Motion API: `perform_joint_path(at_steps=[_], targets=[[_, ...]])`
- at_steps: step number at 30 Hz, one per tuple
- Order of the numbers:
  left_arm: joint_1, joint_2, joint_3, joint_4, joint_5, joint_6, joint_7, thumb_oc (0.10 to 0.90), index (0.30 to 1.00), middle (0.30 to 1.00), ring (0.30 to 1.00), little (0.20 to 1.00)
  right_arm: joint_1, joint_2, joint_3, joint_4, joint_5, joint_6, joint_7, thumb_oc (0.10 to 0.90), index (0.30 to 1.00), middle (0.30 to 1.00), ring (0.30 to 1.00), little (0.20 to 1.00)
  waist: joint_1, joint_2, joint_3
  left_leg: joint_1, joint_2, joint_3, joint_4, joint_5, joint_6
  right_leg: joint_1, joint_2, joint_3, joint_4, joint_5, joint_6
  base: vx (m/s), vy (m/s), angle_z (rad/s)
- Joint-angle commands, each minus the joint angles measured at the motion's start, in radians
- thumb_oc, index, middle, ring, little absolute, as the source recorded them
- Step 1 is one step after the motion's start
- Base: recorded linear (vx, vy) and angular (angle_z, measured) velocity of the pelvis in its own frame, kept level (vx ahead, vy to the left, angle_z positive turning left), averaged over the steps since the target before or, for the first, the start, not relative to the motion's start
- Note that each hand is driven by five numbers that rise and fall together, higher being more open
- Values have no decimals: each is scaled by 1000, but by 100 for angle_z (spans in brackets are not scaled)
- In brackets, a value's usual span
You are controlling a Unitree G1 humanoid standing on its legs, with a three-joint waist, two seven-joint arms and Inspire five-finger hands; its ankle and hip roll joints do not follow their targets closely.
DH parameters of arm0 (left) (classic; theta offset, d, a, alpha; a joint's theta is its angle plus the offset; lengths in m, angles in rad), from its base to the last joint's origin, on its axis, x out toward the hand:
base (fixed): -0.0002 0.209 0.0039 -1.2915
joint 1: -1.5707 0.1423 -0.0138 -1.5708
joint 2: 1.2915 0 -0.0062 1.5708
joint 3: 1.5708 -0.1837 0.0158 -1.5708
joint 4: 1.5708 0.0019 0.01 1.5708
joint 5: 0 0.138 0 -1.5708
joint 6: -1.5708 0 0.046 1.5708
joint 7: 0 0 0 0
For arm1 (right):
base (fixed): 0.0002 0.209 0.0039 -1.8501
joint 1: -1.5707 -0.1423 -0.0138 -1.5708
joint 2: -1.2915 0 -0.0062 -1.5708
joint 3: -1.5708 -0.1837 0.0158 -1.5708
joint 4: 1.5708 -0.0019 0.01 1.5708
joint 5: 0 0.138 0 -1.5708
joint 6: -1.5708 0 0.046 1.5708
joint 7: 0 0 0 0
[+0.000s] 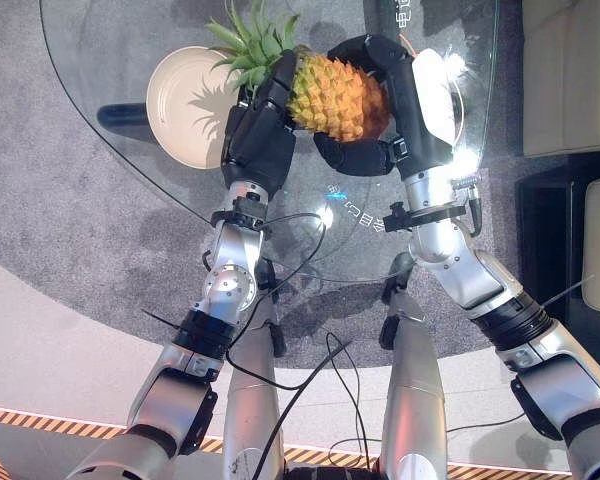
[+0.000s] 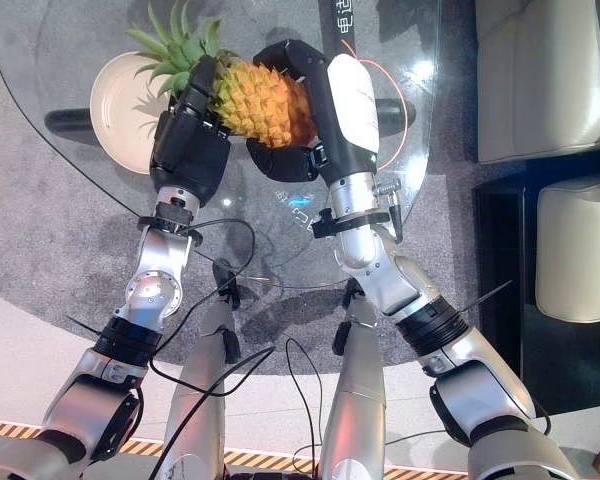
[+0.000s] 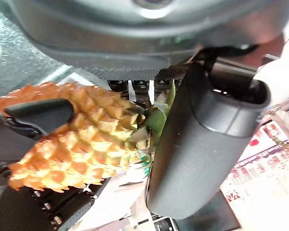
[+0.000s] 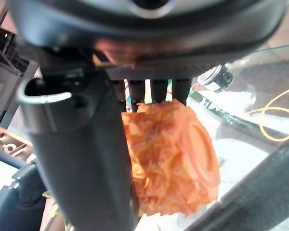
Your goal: Pick up the fruit to the plate
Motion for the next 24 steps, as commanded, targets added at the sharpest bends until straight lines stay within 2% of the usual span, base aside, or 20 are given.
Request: perform_joint_path(at_steps=[1,9,10,11,12,18,24], targets=[[-78,15,40,-161,3,-95,-62,800,900,900,900,900,-123,-19,12,-194,-65,-155,-3,100,300,300,300,200,-1,-6,-22,-53,15,-74,118,-57,-37,49,-31,-33,-57,38,40,0,0,0],[-81,16,43,-173,11,-146,-65,800,900,900,900,900,-132,-27,22,-197,-63,-184,19,100,300,300,300,200,1,-10,-22,-60,13,-79,120,-58,-37,46,-29,-36,-55,36,40,0,0,0],[-81,14,42,-177,20,-155,-81,443,594,594,594,543,-137,-28,25,-202,-71,-186,33,100,300,300,300,200,2,-11,-22,-63,11,-81,123,-59,-38,45,-29,-36,-54,36,40,0,0,0],[-81,15,43,-180,23,-160,-85,251,429,429,429,351,-139,-28,26,-203,-71,-190,43,100,300,300,300,200,3,-11,-22,-63,12,-81,123,-59,-38,44,-28,-36,-54,36,40,0,0,0],[-83,16,40,-184,22,-166,-90,100,300,300,300,200,-143,-30,31,-207,-68,-192,50,100,300,300,300,200,3,-12,-22,-65,11,-83,125,-60,-38,43,-28,-35,-54,36,40,0,0,0],[-83,18,37,-184,54,-175,-110,100,300,300,300,200,-153,-37,44,-226,-60,-206,70,100,300,300,300,200,3,-14,-22,-68,9,-84,128,-63,-37,40,-25,-33,-52,34,38,0,0,0],[-88,27,42,-173,72,-196,-125,100,300,300,300,200,-151,-33,34,-220,-62,-214,38,100,300,300,300,200,2,-15,-22,-67,10,-85,129,-64,-39,41,-25,-33,-53,33,39,0,0,0]])
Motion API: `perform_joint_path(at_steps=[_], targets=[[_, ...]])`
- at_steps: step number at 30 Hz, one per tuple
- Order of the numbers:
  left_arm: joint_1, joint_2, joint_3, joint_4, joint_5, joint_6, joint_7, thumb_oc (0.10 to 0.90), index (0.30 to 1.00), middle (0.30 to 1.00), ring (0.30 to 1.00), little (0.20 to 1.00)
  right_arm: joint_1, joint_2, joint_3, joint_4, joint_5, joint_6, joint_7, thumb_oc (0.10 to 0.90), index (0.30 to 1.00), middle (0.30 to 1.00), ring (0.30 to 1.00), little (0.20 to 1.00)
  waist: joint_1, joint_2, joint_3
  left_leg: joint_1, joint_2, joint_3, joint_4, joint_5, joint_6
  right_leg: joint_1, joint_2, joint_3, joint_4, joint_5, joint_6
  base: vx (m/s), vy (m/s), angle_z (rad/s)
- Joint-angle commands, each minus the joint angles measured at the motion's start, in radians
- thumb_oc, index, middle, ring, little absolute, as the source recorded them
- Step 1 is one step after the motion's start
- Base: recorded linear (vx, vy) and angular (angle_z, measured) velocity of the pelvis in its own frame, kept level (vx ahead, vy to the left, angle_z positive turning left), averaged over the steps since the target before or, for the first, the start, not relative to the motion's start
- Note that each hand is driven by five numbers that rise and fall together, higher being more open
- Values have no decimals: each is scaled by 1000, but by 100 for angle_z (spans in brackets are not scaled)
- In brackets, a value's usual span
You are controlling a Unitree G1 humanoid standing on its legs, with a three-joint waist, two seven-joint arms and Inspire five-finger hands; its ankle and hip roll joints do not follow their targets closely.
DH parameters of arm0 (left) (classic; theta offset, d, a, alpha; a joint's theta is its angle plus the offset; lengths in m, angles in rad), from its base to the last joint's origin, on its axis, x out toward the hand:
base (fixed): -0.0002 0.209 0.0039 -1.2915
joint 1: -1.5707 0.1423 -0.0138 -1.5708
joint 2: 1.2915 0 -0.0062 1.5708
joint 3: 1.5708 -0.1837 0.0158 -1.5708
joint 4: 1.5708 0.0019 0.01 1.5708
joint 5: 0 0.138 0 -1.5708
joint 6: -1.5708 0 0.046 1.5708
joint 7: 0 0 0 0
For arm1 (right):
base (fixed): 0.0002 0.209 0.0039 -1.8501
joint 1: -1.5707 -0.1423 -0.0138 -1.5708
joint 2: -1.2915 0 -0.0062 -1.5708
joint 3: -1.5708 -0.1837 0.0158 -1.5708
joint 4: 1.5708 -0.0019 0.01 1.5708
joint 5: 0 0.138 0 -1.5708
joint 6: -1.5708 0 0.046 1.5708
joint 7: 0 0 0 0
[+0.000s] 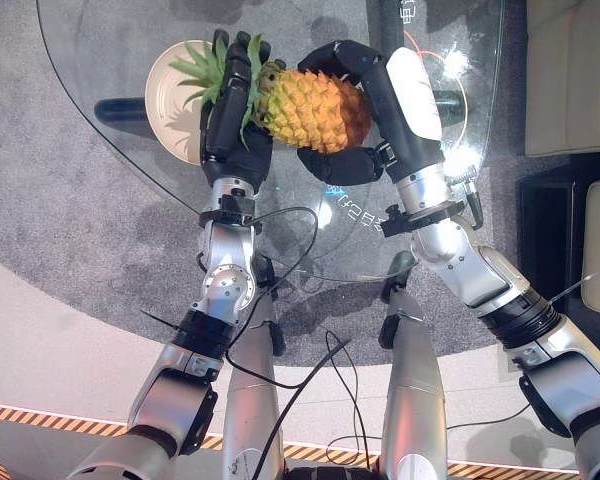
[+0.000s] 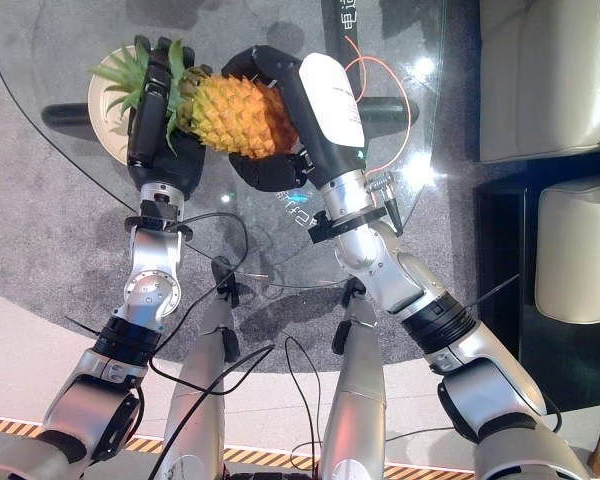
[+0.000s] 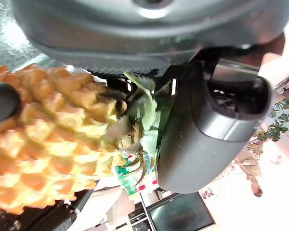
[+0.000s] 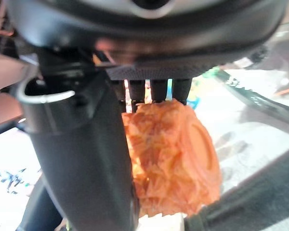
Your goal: Pick up the fruit to the plate
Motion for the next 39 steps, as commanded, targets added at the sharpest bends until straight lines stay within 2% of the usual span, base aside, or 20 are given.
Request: perform_joint_path(at_steps=[1,9,11,12,14,24,29,39], targets=[[-91,25,26,-168,83,-68,-113,100,300,300,300,200,-128,7,-10,-194,-21,-133,-43,100,300,300,300,200,1,-13,-23,-56,10,-78,124,-64,-38,47,-23,-26,-56,34,39,0,0,0],[-97,31,28,-166,130,-86,-92,100,300,300,300,200,-118,17,-34,-196,-4,-122,-71,100,300,300,300,200,-1,-12,-23,-60,9,-77,127,-64,-38,41,-20,-22,-54,34,37,0,0,0],[-100,28,28,-160,139,-92,-90,100,300,300,300,200,-118,21,-36,-195,5,-118,-75,361,524,524,524,461,-2,-11,-23,-59,8,-78,125,-64,-38,41,-19,-20,-53,33,37,0,0,0],[-101,27,29,-157,143,-96,-89,100,300,300,300,200,-115,24,-38,-193,7,-118,-79,525,665,665,665,625,-2,-10,-23,-58,7,-78,124,-64,-38,41,-19,-19,-53,33,37,0,0,0],[-100,26,32,-155,148,-97,-92,100,300,300,300,200,-110,28,-42,-192,10,-118,-82,800,900,900,900,900,-2,-9,-23,-57,6,-78,124,-64,-38,40,-20,-18,-53,33,37,0,0,0],[-104,21,46,-147,167,-114,-87,100,300,300,300,200,-102,42,-59,-194,12,-118,-75,800,900,900,900,900,-3,-7,-23,-55,7,-75,121,-65,-38,40,-21,-17,-54,32,36,0,0,0],[-104,12,57,-146,179,-159,-80,100,300,300,300,200,-96,54,-66,-188,1,-118,-86,800,900,900,900,900,-3,-7,-23,-57,5,-75,121,-64,-38,38,-21,-16,-54,32,35,0,0,0],[-112,25,83,-140,356,-243,86,100,300,300,300,200,-95,54,-84,-181,1,-115,-101,800,900,900,900,900,0,-7,-23,-55,5,-76,114,-61,-39,39,-20,-18,-56,32,35,0,0,0]])
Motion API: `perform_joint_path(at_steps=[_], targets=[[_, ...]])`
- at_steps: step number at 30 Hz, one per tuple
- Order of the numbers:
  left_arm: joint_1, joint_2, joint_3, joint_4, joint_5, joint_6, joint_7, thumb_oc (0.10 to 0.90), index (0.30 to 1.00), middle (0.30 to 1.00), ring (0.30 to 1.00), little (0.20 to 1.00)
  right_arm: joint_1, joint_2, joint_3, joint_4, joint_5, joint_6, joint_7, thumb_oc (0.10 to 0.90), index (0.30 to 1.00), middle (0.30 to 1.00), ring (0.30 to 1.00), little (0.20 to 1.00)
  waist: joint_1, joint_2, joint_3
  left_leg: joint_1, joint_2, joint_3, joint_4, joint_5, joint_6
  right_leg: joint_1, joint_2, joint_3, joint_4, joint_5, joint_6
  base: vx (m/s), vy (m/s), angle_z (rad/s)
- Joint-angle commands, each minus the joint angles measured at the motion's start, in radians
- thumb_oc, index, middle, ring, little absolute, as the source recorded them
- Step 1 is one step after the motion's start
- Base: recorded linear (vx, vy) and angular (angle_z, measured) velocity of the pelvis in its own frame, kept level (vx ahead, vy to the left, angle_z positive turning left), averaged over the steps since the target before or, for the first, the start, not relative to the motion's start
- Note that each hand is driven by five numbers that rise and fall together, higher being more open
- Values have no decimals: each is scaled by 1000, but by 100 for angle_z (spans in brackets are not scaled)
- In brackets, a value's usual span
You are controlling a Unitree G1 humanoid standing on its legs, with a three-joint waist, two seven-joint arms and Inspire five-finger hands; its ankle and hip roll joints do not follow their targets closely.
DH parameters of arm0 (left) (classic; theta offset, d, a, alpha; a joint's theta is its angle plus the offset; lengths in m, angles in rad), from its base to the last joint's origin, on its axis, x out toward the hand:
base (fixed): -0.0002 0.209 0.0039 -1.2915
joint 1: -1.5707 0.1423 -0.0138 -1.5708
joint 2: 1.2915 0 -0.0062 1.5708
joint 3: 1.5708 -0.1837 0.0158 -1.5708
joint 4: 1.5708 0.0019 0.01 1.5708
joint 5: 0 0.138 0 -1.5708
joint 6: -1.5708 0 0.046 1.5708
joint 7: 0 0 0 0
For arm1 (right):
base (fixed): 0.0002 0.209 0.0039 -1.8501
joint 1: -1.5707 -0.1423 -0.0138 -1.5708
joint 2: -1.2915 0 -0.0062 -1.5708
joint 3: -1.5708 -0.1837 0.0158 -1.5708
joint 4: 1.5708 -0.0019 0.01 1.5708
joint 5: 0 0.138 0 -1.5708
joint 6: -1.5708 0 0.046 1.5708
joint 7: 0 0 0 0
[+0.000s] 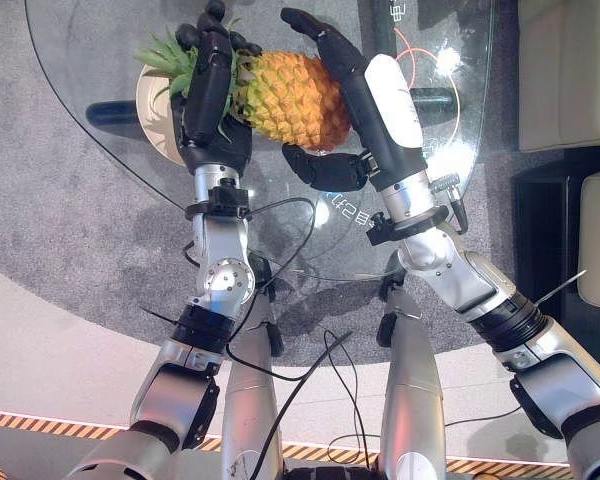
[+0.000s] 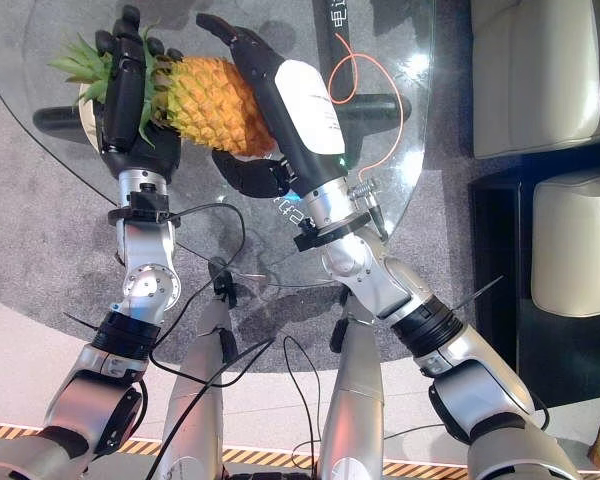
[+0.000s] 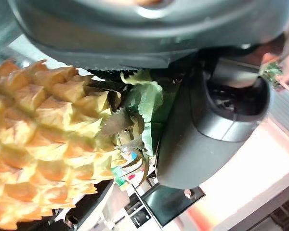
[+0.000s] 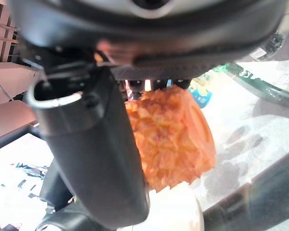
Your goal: Pick up the fruit to the plate
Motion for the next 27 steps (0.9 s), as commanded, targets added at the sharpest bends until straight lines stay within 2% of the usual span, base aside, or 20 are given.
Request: perform_joint_path(at_steps=[1,10,19,27], targets=[[-79,38,51,-138,117,-132,24,100,300,300,300,200,-98,5,-102,-165,0,-92,-102,800,900,900,900,900,20,-5,-23,-55,6,-78,113,-61,-39,41,-20,-21,-56,32,36,0,0,0],[-75,25,86,-137,190,-213,147,100,300,300,300,200,-84,17,-120,-152,-11,-83,-135,800,900,900,900,900,19,-8,-23,-55,3,-81,105,-59,-42,42,-17,-21,-64,32,36,0,0,0],[-76,21,114,-149,273,-264,256,100,300,300,300,200,-61,12,-147,-134,-5,-80,-164,800,900,900,900,900,17,-13,-23,-51,4,-79,96,-57,-44,45,-15,-22,-68,31,36,0,0,0],[-81,23,146,-141,454,-308,446,100,300,300,300,200,-51,11,-165,-122,-12,-65,-200,800,900,900,900,900,15,-14,-23,-51,4,-81,94,-56,-46,46,-13,-23,-68,29,36,0,0,0]])
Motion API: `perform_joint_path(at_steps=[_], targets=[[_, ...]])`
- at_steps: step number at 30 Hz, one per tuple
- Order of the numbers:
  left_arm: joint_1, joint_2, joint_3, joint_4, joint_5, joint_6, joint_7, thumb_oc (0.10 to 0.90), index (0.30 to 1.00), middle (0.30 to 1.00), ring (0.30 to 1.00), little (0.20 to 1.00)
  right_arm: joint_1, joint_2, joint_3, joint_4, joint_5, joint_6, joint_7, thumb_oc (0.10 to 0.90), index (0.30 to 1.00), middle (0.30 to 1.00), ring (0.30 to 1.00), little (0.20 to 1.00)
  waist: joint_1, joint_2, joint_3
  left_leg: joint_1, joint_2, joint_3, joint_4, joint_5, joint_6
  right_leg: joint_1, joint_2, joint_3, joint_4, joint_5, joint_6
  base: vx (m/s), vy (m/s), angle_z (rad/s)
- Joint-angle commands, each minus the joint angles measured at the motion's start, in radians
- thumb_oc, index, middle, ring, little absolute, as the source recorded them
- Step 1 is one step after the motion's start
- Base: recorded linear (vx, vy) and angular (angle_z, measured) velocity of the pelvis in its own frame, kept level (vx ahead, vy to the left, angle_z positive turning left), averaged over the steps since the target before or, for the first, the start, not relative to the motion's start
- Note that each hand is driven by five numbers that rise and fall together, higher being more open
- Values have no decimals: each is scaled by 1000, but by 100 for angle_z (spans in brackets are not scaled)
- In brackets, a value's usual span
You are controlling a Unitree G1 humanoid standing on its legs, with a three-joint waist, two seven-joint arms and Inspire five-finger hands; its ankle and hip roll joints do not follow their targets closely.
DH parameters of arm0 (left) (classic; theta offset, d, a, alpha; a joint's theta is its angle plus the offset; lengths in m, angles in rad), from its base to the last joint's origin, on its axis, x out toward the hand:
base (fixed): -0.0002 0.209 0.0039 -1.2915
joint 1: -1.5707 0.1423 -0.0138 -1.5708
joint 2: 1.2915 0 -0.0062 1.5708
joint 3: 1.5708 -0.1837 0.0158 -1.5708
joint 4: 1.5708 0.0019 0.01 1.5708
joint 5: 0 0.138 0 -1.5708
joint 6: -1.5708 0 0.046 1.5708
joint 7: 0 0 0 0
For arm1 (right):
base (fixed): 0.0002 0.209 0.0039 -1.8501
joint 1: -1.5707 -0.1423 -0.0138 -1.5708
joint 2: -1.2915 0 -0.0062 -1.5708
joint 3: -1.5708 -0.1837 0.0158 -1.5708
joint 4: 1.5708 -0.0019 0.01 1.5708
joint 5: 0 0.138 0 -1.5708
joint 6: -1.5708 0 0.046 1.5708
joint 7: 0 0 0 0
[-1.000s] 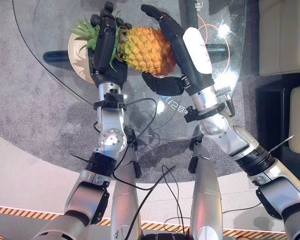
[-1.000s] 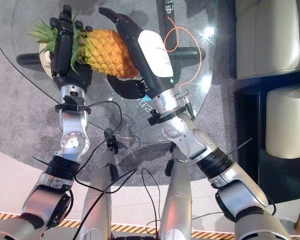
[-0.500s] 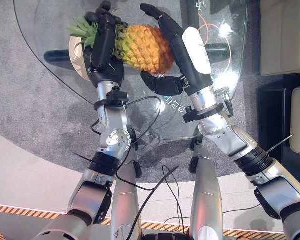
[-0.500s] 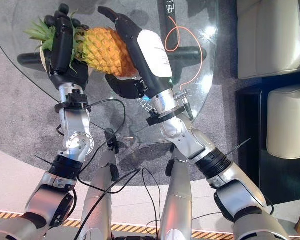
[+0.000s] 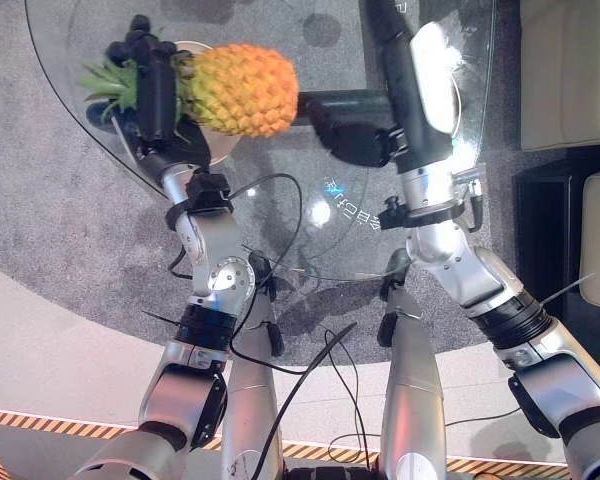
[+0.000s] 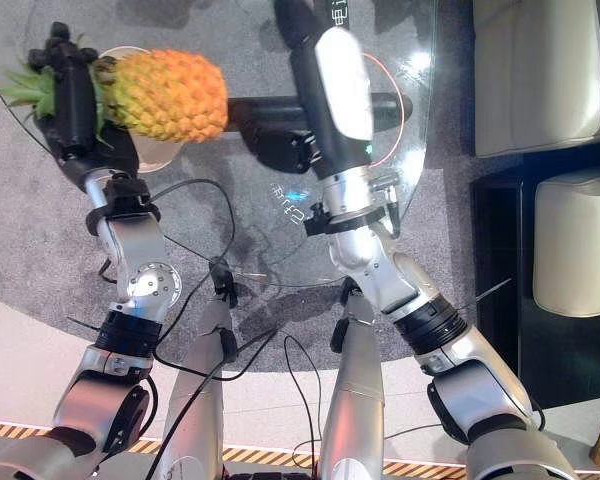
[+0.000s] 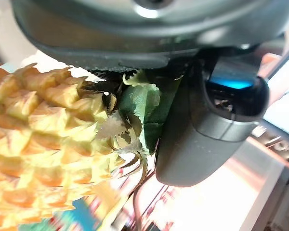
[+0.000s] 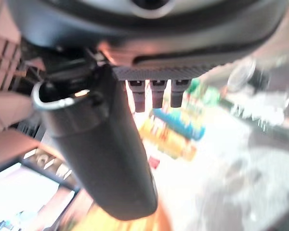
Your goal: Pick up the fruit to the plate
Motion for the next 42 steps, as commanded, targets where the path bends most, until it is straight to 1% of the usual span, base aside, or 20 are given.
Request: perform_joint_path(at_steps=[1,2,7,9,11,15,19,20,21,24,25,26,27,30,34,39,41,42], targets=[[-93,73,15,-141,225,-128,53,100,300,300,300,200,-56,6,-40,-120,-8,-63,-67,800,900,900,900,900,16,-15,-24,-50,4,-85,96,-56,-46,52,-13,-28,-69,28,35,0,0,0],[-93,73,18,-141,256,-127,76,100,300,300,300,200,-53,6,-43,-116,1,-62,-74,800,900,900,900,900,15,-15,-24,-51,4,-86,95,-55,-47,51,-13,-27,-69,29,35,0,0,0],[-104,94,27,-125,501,-115,249,100,300,300,300,200,-19,13,-70,-76,106,-59,-117,800,900,900,900,900,12,-18,-24,-53,3,-86,96,-55,-47,47,-9,-23,-66,26,32,0,0,0],[-115,114,30,-109,582,-106,318,100,300,300,300,200,7,21,-89,-39,132,-73,-149,800,900,900,900,900,9,-19,-24,-53,4,-85,94,-56,-47,45,-7,-23,-65,25,31,0,0,0],[-121,127,32,-94,617,-103,349,100,300,300,300,200,22,24,-104,-14,146,-82,-173,800,900,900,900,900,7,-19,-24,-54,5,-84,93,-56,-47,44,-8,-22,-66,24,31,0,0,0],[-128,155,38,-67,687,-95,407,100,300,300,300,200,55,23,-136,25,146,-56,-224,800,900,900,900,900,1,-22,-24,-55,6,-82,95,-58,-49,42,-5,-22,-63,23,32,0,0,0],[-139,194,41,-23,798,-78,484,100,300,300,300,200,84,1,-168,88,202,-43,-272,800,900,900,900,900,-5,-22,-24,-52,12,-77,91,-59,-51,40,-3,-19,-61,21,32,0,0,0],[-140,194,40,-22,803,-78,488,100,300,300,300,200,83,1,-169,89,202,-43,-272,800,900,900,900,900,-5,-23,-24,-52,12,-77,91,-59,-51,40,-3,-19,-61,21,32,0,0,0],[-148,217,38,4,860,-63,520,100,300,300,300,200,97,-10,-185,118,243,-30,-301,800,900,900,900,900,-10,-22,-24,-53,13,-75,93,-61,-52,37,-1,-16,-60,19,31,0,0,0],[-152,236,34,25,905,-57,556,100,300,300,300,200,113,-17,-203,150,282,-37,-316,800,900,900,900,900,-12,-22,-24,-52,15,-73,95,-64,-52,35,0,-14,-57,17,31,0,0,0],[-160,256,31,49,933,-48,578,100,300,300,300,200,122,-26,-216,192,355,-53,-319,800,900,900,900,900,-14,-20,-24,-49,16,-72,93,-65,-53,36,1,-12,-56,15,31,0,0,0],[-167,266,28,65,954,-40,597,100,300,300,300,200,125,-27,-225,216,399,-63,-313,800,900,900,900,900,-15,-20,-24,-49,17,-71,94,-66,-54,35,2,-12,-55,14,31,0,0,0],[-179,279,22,87,969,-36,611,100,300,300,300,200,126,-28,-229,250,455,-76,-311,800,900,900,900,900,-16,-20,-24,-51,18,-71,96,-67,-55,33,2,-11,-54,14,31,0,0,0],[-210,304,7,147,985,-30,636,100,300,300,300,200,120,-28,-242,340,551,-117,-301,800,900,900,900,900,-17,-19,-24,-49,21,-67,94,-68,-57,33,4,-12,-55,12,31,0,0,0],[-254,329,-22,221,996,-24,657,100,300,300,300,200,96,-24,-249,444,650,-139,-296,800,900,900,900,900,-17,-20,-24,-52,22,-66,93,-67,-58,31,7,-15,-55,12,29,0,0,0],[-298,360,-54,291,996,7,664,100,300,300,300,200,69,-23,-257,573,751,-140,-279,800,900,900,900,900,-15,-20,-24,-55,23,-66,97,-70,-59,29,9,-18,-53,10,27,0,0,0],[-316,377,-71,322,994,20,667,100,300,300,300,200,59,-26,-256,626,790,-129,-272,800,900,900,900,900,-16,-20,-24,-57,24,-66,101,-71,-59,27,10,-19,-51,10,25,0,0,0],[-319,378,-72,325,994,21,666,100,300,300,300,200,58,-26,-255,631,792,-130,-271,800,900,900,900,900,-16,-20,-24,-58,24,-66,101,-71,-59,27,10,-19,-51,10,25,0,0,0]])
